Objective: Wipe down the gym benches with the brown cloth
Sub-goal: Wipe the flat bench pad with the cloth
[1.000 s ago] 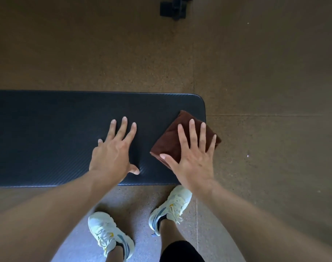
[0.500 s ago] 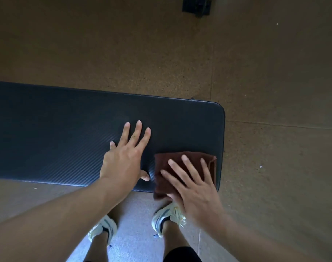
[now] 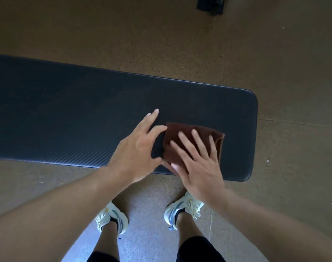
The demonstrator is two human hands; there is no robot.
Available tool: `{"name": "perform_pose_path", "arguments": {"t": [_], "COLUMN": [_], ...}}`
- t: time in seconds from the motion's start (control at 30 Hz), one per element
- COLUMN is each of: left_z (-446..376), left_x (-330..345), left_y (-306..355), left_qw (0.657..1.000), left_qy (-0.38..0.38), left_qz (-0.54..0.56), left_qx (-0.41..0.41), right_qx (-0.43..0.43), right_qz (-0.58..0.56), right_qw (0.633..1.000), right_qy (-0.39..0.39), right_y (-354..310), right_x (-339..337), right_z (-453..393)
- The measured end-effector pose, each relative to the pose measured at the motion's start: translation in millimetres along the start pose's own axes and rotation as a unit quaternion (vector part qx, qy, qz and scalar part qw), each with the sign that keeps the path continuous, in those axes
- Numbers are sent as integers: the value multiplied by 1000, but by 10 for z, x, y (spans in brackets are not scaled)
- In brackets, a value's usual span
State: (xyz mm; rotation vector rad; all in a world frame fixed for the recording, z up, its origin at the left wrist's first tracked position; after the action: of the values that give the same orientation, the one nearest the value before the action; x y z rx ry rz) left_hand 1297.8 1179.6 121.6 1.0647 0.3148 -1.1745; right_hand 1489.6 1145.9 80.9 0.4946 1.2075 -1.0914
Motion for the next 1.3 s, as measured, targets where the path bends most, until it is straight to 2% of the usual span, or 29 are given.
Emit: {"name": "perform_pose_path", "arguments": {"t": [0.1,0.17,0.27,0.33,0.4,0.43,0.5,0.57,0.6,0.7,0.83,0.93,1.03,1.13,1.3], "left_z": [333,439,476,459,492,513,560,610,622,619,600,587,622,638,646], "left_x": [2,-62,-218,-309,-392,-436,-521,-573,-586,-630,-660,-629,-576,-568,-631], "left_y": [-433,-679,-955,-1106,-1295,-1389,-1534,-1670,-1729,-1815,-1825,-1852,-1845,-1840,-1824], "left_qw": [999,999,999,997,994,992,988,986,984,969,965,962,962,960,961], "left_qy": [19,21,21,13,25,40,57,22,-17,-109,-117,-112,-117,-108,-128], "left_qz": [-26,-42,-26,-38,-51,-50,-52,-56,-67,-142,-173,-191,-195,-206,-191], "left_qx": [34,7,-42,-60,-91,-109,-130,-154,-166,-168,-161,-158,-154,-157,-155], "right_qx": [-90,-82,79,197,247,230,107,-17,-45,-10,162,212,163,85,77], "right_qz": [57,73,-7,-74,-103,-92,-41,6,13,29,-60,-109,-58,-24,-26], "right_qw": [993,993,997,978,963,967,993,999,998,999,984,971,985,996,995], "right_qy": [-40,-39,-20,-1,38,52,17,-30,-41,-44,-49,-33,0,-34,-59], "right_y": [-30,60,127,-44,-474,-743,-1308,-1607,-1589,-1338,-1088,-1246,-1645,-1927,-1802], "right_x": [-13,-158,-446,-481,-363,-256,-23,159,160,3,-370,-372,-89,214,181], "right_z": [-84,-527,-1345,-1649,-1612,-1462,-1018,-649,-621,-1024,-1950,-2103,-1435,-697,-944]}}
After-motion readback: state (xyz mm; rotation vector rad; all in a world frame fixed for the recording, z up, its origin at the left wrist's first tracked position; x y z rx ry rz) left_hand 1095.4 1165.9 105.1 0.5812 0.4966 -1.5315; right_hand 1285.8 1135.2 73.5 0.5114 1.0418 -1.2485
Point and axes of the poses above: each hand's wrist, its own z-axis away from the middle knuckle, its own x-axis out of the palm, y = z × x, the point moved 4 cm from there along -z, towards the middle knuckle, and after that the axes turned 11 degrees about -y, right-handed, at the moved point
